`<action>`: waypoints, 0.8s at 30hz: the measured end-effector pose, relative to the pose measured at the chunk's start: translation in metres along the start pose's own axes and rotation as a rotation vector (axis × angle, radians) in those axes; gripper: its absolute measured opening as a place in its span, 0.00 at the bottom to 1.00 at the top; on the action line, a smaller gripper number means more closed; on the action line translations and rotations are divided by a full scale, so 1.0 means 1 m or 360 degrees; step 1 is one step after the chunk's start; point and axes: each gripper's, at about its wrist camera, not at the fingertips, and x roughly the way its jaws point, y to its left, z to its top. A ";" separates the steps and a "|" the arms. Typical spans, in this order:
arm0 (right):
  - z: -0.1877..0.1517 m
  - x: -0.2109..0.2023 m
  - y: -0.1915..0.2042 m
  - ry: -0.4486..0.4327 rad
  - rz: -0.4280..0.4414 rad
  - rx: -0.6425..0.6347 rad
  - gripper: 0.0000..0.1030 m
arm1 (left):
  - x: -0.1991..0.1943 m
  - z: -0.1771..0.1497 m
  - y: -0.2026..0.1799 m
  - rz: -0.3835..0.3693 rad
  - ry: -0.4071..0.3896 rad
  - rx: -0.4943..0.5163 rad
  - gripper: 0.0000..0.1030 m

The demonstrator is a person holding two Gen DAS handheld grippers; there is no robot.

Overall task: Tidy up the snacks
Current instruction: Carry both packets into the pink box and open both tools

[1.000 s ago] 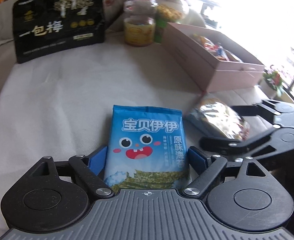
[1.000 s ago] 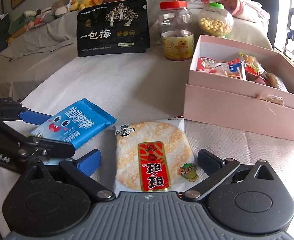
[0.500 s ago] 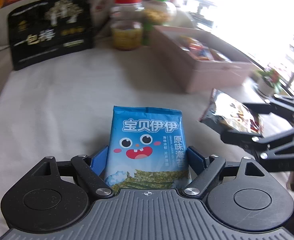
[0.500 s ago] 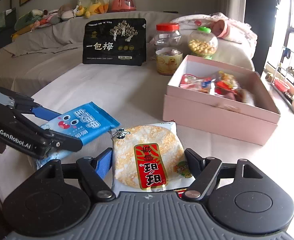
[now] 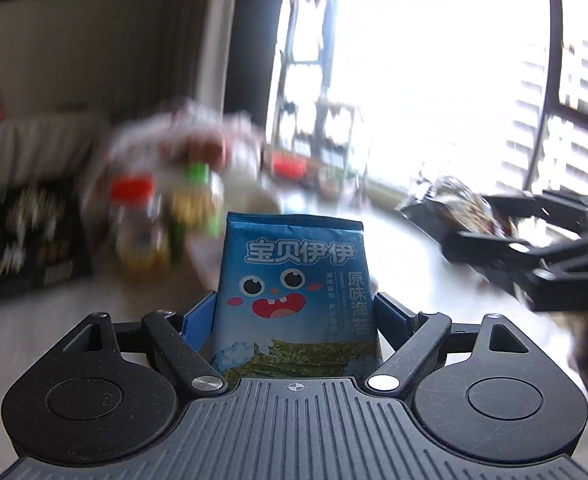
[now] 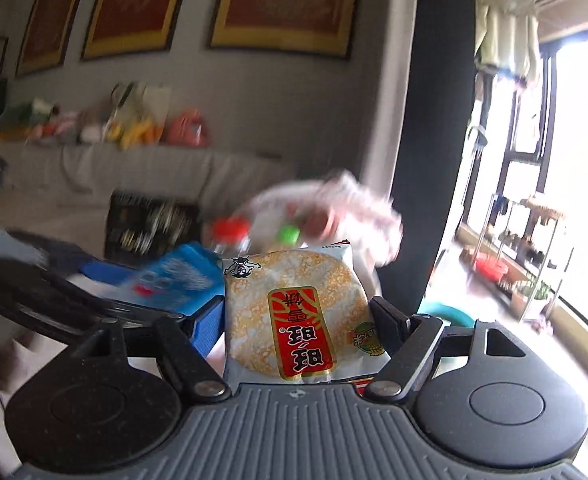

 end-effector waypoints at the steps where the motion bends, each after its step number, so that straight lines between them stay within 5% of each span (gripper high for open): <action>1: 0.010 0.011 -0.006 -0.0003 -0.0006 0.0004 0.75 | 0.018 0.010 0.001 -0.0003 -0.0047 -0.0024 0.86; 4: 0.033 0.057 -0.022 0.0068 -0.0006 0.0052 0.75 | 0.085 0.026 0.005 0.0008 -0.0080 -0.0098 0.86; 11: 0.025 0.193 -0.065 0.0455 0.0152 0.0377 0.75 | 0.202 0.005 0.014 0.0085 0.0228 0.0009 0.86; 17: -0.034 0.280 -0.072 0.0802 0.0214 0.0607 0.75 | 0.201 -0.012 0.024 0.0022 0.0246 0.0075 0.86; 24: -0.054 0.294 -0.068 0.0865 0.0161 0.0597 0.75 | 0.164 -0.004 0.038 -0.0003 0.0168 0.0021 0.84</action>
